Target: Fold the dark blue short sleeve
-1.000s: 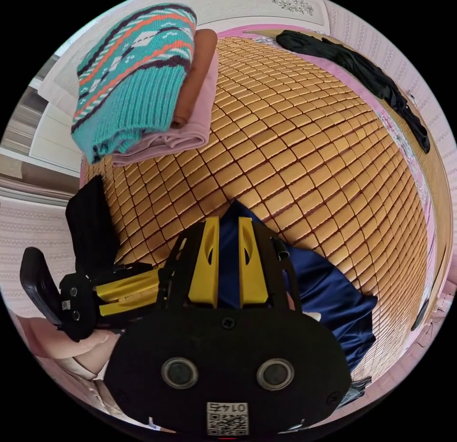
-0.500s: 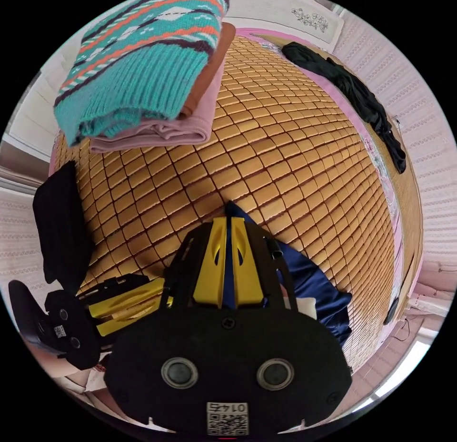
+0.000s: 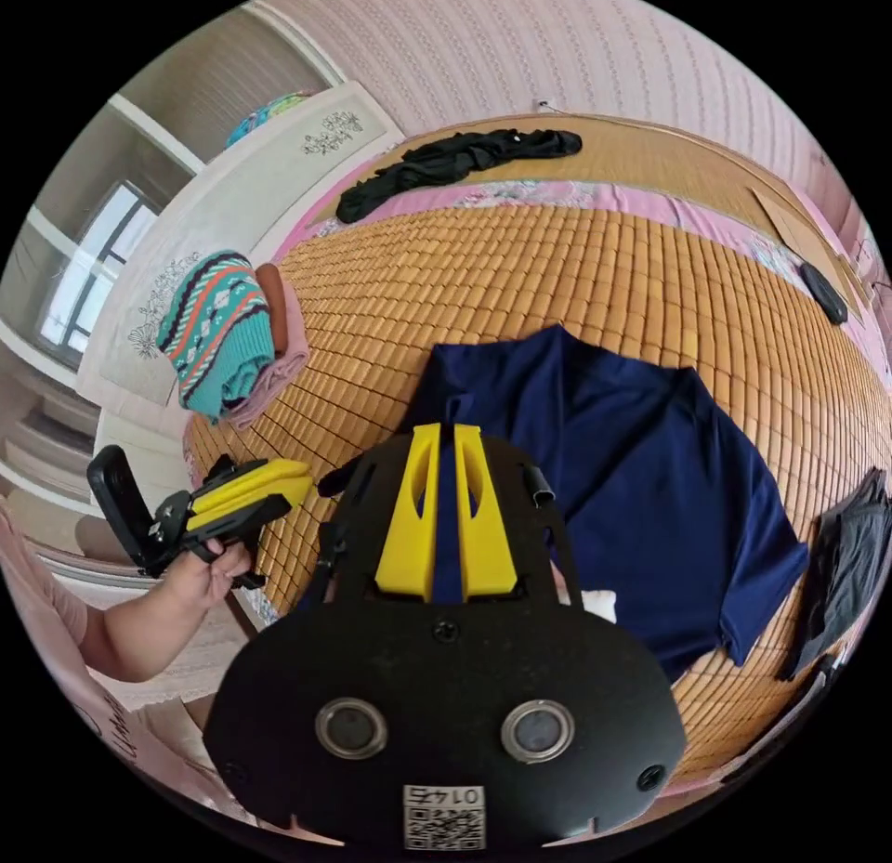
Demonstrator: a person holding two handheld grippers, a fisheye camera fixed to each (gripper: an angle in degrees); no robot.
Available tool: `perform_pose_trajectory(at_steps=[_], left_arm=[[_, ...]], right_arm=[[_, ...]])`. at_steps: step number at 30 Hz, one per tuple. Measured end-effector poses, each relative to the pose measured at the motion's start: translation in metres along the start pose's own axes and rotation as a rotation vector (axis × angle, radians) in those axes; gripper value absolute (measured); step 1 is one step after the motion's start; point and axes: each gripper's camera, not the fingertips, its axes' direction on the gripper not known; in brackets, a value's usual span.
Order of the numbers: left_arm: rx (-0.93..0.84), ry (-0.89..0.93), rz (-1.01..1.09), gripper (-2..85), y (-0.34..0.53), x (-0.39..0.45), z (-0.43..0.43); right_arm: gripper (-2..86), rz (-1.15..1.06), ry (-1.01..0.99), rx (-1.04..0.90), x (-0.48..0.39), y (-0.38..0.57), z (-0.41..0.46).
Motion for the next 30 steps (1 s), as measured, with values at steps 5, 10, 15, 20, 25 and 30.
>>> perform_pose_trajectory(at_steps=[5, 10, 15, 20, 25, 30], left_arm=[[-0.142, -0.013, -0.024, 6.2, 0.015, 0.002, 0.037], [-0.177, -0.102, 0.012, 6.3, 0.013, 0.013, 0.079], [-0.248, -0.158, -0.023, 6.0, 0.011, 0.009, 0.131], [-0.253, -0.144, -0.040, 4.2, 0.018, 0.007, 0.159], [-0.210, -0.115, -0.060, 3.7, 0.031, 0.003, 0.182], [-0.218, -0.091, -0.091, 5.0, 0.035, 0.003, 0.201]], right_arm=[[4.2, 0.031, 0.059, -0.139, 0.037, 0.025, 0.018], [4.7, -0.138, 0.044, -0.082, 0.021, -0.007, 0.034], [6.4, -0.270, 0.114, -0.083, 0.005, -0.061, 0.081], [1.1, -0.312, 0.138, -0.135, 0.009, -0.075, 0.111], [4.5, -0.284, 0.077, -0.182, 0.037, -0.071, 0.123], [8.0, -0.092, -0.096, -0.017, 0.111, -0.033, 0.059]])
